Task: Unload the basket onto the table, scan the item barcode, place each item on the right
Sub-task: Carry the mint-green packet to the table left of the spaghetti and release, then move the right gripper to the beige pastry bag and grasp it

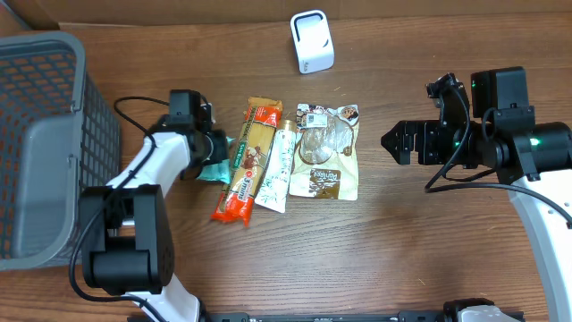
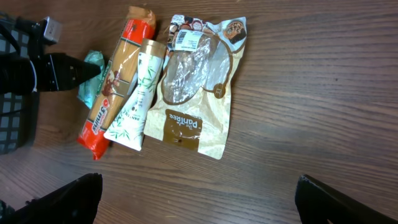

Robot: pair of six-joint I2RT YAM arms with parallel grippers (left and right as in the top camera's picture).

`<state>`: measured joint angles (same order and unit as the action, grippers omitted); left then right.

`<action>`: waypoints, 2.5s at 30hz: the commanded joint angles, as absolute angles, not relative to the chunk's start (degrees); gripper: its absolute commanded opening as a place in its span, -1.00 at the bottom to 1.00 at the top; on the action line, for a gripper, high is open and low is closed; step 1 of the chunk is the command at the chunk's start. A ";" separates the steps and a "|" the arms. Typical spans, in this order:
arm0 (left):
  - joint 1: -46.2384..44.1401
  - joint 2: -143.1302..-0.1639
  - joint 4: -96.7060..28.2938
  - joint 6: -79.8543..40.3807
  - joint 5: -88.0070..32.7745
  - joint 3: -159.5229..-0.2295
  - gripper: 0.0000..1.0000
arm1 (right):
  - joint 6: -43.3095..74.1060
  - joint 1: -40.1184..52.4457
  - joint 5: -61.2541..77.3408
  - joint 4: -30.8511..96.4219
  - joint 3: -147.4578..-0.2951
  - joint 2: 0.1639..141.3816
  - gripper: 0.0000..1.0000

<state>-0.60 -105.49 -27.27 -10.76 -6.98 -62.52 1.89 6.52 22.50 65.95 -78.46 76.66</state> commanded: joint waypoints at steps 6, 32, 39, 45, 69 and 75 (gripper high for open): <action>-7.84 -106.48 -24.45 -14.22 -15.27 -58.94 -0.25 | 1.63 6.85 22.57 65.69 -79.83 76.60 1.00; -2.83 -84.62 -55.99 -6.59 -14.68 -87.59 1.00 | -5.67 6.52 26.81 65.25 -79.83 84.33 0.95; -2.92 -82.94 -59.02 -6.59 -14.44 -87.42 0.99 | -12.69 2.07 33.58 60.34 -79.83 96.09 0.96; -2.92 -83.26 -59.16 -6.59 -14.46 -87.37 1.00 | -14.00 -4.38 44.51 54.87 -79.83 105.38 0.96; -2.92 -83.26 -59.16 -6.59 -14.46 -87.37 1.00 | -13.58 -4.25 50.22 39.20 -78.72 123.85 0.86; -2.92 -83.26 -59.16 -6.61 -14.46 -87.37 0.99 | -7.68 -0.45 50.24 34.37 -76.79 125.54 0.86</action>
